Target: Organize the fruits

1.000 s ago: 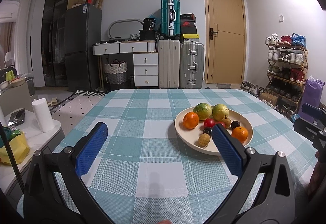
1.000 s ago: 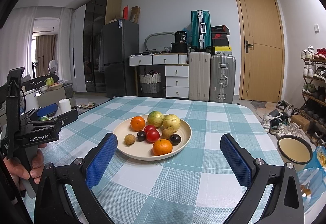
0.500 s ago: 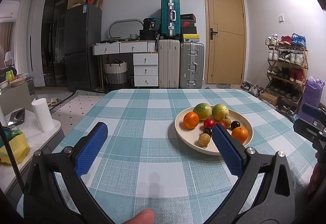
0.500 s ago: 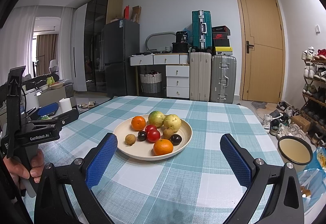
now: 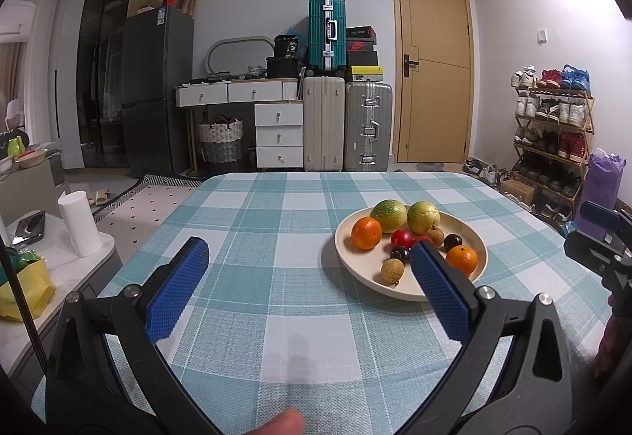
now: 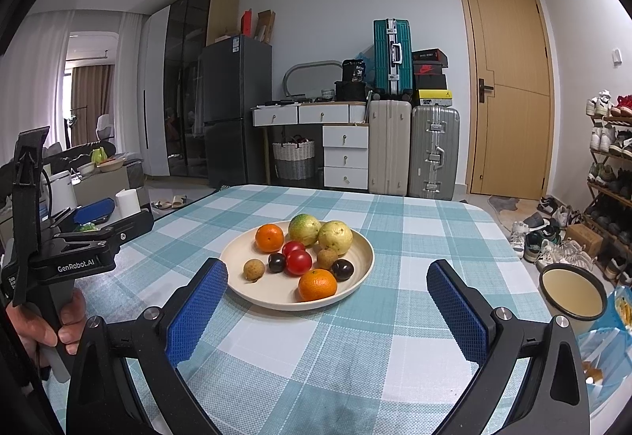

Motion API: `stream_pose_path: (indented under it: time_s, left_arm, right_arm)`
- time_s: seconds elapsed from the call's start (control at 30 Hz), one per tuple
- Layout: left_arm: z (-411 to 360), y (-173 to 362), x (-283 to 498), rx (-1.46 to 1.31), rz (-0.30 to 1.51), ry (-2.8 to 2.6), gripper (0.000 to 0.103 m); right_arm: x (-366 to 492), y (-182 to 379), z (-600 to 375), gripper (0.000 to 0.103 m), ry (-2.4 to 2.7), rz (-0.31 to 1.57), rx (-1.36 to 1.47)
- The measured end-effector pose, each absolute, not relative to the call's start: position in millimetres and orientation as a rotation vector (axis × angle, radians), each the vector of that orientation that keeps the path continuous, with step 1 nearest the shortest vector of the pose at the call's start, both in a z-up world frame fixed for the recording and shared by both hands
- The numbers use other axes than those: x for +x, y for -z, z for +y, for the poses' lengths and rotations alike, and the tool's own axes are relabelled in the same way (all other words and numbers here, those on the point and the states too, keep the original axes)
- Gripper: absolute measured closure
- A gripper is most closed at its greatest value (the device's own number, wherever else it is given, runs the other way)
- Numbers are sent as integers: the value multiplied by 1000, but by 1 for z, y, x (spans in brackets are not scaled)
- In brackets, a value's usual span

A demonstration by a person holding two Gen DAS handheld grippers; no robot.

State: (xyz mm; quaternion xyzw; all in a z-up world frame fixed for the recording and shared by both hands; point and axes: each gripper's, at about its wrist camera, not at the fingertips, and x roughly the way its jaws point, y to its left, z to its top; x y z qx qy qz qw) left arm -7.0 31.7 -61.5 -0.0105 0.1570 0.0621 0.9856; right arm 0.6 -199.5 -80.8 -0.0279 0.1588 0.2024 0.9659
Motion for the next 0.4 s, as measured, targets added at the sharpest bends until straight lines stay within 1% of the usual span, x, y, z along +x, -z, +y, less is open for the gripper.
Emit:
stream_pose_path:
  time_s: [0.4]
  left_arm:
    - [22, 61, -8, -23, 317, -106, 1]
  right_arm:
    - [0, 83, -199, 0, -410, 327, -52]
